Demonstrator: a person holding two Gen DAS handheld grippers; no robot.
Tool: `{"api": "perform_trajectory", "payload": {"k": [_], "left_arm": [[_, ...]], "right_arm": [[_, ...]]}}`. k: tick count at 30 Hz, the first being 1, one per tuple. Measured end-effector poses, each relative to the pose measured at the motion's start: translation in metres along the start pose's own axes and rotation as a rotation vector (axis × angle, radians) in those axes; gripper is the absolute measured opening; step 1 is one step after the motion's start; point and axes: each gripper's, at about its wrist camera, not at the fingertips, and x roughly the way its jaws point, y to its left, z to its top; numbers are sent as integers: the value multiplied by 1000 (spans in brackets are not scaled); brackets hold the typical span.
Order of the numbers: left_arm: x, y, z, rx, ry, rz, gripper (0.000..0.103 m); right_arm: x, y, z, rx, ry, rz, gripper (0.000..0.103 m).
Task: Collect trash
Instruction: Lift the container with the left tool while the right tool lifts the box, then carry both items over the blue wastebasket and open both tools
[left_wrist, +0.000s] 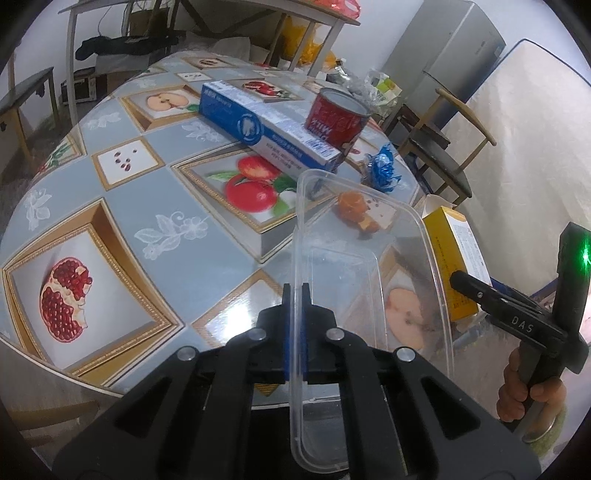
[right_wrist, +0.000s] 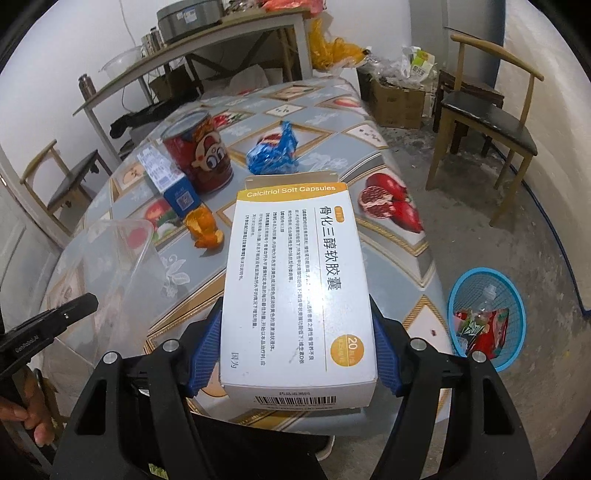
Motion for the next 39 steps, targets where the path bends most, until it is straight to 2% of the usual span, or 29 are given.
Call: {"api": "perform_trajectory", "payload": {"k": [5, 8, 15, 21, 24, 28, 34, 39], "left_arm": [[-1, -20, 6, 43, -5, -22, 2], [1, -42, 16, 92, -13, -52, 2], [17, -114, 44, 222, -15, -155, 2], [49, -188, 60, 317, 49, -248, 2], [76, -227, 63, 360, 112, -278, 2], [119, -271, 62, 377, 221, -289, 2], [192, -332, 54, 411, 359, -243, 2], [238, -375, 54, 435, 379, -228, 5]], "right_arm": [[-18, -20, -1, 51, -43, 5, 68], [-37, -44, -1, 108, -90, -16, 68], [-90, -132, -15, 302, -202, -134, 68], [-106, -211, -46, 493, -211, -202, 68], [-100, -250, -66, 596, -185, -189, 68], [-73, -298, -91, 738, -123, -126, 68], [-27, -353, -110, 867, -70, -60, 69], [8, -393, -108, 930, -84, -26, 71]]}}
